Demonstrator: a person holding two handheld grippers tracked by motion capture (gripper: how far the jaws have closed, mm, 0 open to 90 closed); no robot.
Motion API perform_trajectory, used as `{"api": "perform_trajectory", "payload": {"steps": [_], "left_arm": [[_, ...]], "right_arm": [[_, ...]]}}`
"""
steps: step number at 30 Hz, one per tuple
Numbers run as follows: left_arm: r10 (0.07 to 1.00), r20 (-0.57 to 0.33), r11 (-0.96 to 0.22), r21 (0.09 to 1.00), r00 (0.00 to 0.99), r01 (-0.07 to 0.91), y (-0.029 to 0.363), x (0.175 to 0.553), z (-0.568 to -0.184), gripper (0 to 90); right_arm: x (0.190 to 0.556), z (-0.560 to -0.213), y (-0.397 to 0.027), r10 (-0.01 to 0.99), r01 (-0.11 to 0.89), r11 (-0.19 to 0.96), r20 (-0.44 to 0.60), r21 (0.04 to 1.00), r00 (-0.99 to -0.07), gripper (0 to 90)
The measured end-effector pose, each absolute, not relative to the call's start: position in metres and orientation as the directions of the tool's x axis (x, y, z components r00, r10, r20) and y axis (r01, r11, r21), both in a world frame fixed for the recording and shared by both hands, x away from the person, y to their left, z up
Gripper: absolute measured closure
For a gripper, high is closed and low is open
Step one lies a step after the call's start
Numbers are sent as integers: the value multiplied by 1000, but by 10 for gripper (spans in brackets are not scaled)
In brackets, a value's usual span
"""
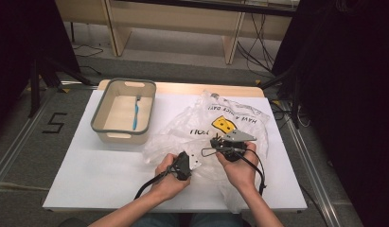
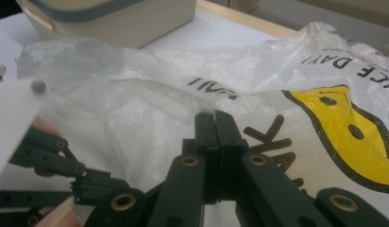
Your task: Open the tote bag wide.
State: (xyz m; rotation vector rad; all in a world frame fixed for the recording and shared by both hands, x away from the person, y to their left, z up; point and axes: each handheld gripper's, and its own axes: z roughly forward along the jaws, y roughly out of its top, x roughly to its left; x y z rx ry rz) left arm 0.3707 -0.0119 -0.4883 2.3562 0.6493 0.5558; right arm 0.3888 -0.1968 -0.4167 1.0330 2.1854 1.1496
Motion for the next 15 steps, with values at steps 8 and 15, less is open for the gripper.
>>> {"api": "perform_trajectory", "payload": {"steps": [8,15], "left_arm": [[569,231,-685,664,789,300,-12,371,-490,894],[571,228,-683,665,789,302,-11,371,-490,894]], "right_arm": [[393,-405,-193,793,375,341,-50,862,-607,900],[397,-395,-193,803,359,308,-38,881,-595,900]]}}
